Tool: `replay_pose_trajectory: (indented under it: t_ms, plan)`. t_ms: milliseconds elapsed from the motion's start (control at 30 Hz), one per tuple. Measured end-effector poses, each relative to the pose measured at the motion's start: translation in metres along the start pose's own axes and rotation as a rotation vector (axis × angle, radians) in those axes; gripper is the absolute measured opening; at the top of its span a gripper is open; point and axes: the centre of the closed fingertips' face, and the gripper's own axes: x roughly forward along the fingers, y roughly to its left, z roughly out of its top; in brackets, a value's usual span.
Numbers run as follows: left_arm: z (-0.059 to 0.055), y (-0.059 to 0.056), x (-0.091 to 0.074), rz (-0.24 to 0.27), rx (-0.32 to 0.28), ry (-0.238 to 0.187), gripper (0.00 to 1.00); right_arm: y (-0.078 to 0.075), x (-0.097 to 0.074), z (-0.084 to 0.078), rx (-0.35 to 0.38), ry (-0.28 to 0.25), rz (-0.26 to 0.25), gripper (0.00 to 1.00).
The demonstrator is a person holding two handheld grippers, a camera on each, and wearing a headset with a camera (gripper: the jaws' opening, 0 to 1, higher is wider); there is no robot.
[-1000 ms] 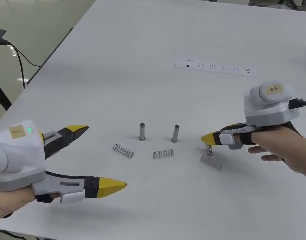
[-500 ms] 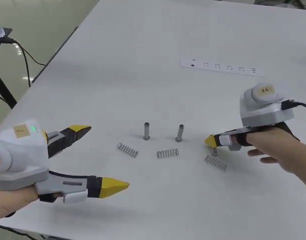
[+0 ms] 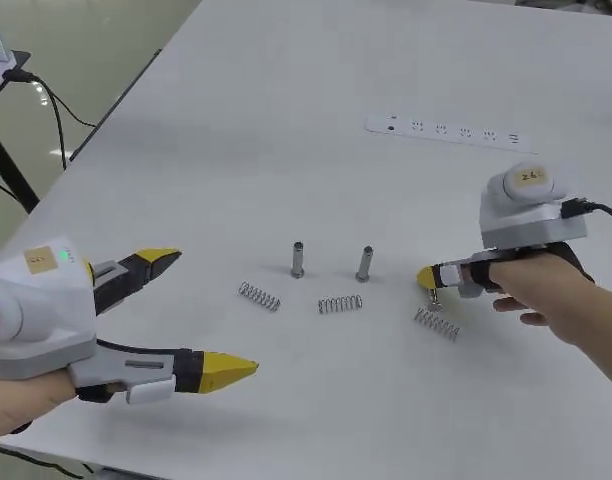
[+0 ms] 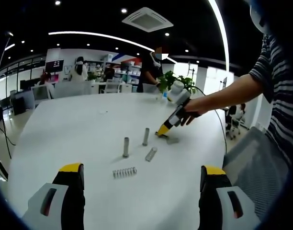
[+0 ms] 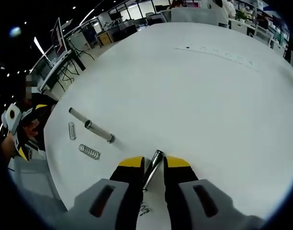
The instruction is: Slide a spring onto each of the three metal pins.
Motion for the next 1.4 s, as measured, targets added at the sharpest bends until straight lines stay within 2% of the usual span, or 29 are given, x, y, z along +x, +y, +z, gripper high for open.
replay_pose_trajectory:
  t_ms: [300, 533, 900, 1267, 1400]
  plan:
    - [0.0, 0.001, 0.003, 0.006, -0.009, -0.006, 0.98, 0.0, 0.002, 0.0, 0.002, 0.019, -0.042, 0.08]
    - [-0.001, 0.0, 0.002, 0.003, -0.012, -0.003, 0.97, -0.002, 0.001, 0.0, 0.032, 0.007, -0.04, 0.05]
    - [-0.003, -0.002, 0.001, 0.004, -0.021, -0.006, 0.97, 0.001, -0.002, -0.004, -0.033, 0.012, -0.041, 0.05]
    - [-0.004, -0.003, 0.001, 0.0, -0.022, -0.006, 0.96, 0.0, -0.01, -0.003, -0.054, -0.028, -0.034, 0.05]
    - [-0.003, -0.004, 0.002, 0.0, -0.023, -0.007, 0.96, 0.003, -0.013, -0.004, -0.071, -0.04, -0.015, 0.05]
